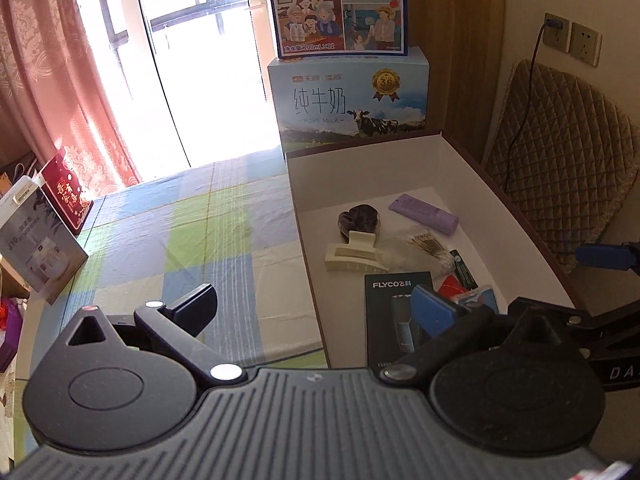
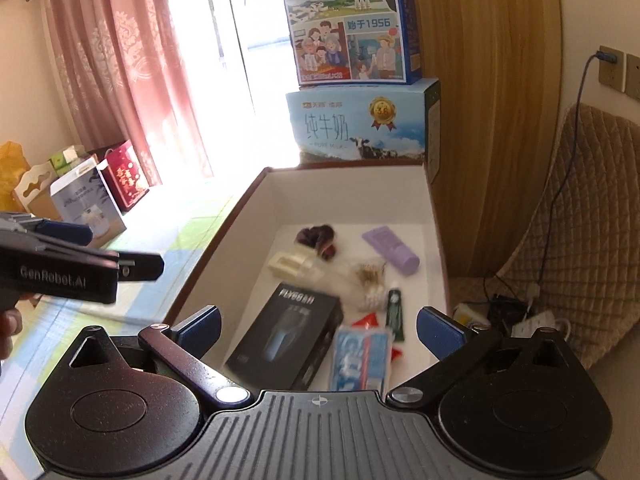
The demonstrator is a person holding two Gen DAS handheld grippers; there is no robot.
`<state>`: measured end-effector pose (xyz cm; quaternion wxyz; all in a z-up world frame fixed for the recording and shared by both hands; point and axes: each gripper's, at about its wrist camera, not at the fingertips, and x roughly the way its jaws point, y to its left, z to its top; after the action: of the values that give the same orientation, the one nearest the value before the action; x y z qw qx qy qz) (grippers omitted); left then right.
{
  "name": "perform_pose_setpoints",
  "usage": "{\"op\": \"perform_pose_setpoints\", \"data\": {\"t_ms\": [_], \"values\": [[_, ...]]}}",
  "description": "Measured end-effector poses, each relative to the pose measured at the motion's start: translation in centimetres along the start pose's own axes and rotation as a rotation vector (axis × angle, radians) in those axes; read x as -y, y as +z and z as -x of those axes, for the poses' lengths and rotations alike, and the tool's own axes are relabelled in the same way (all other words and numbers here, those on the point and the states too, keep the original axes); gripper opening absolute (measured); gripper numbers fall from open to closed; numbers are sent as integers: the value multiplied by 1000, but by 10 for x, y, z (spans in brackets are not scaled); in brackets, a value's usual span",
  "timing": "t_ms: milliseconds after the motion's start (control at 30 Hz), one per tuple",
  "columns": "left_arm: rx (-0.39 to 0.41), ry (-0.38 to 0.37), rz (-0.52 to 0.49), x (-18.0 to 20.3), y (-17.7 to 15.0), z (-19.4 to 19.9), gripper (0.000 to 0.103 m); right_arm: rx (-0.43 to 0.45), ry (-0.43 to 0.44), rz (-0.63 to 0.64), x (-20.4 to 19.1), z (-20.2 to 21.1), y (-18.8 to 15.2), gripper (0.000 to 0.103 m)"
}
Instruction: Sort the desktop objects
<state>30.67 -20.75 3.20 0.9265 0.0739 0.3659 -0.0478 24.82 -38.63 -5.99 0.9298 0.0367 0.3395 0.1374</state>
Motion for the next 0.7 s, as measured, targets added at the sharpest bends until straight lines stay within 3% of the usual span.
{"op": "perform_pose_setpoints", "data": {"t_ms": [300,700], "values": [[-1,-37,16,-13,-35,47,102,-14,-36,-46,-26,44,-32,101],[-34,-33,18,-37,-86,96,102,-37,-104,-122,-60,85,-67,101]]}}
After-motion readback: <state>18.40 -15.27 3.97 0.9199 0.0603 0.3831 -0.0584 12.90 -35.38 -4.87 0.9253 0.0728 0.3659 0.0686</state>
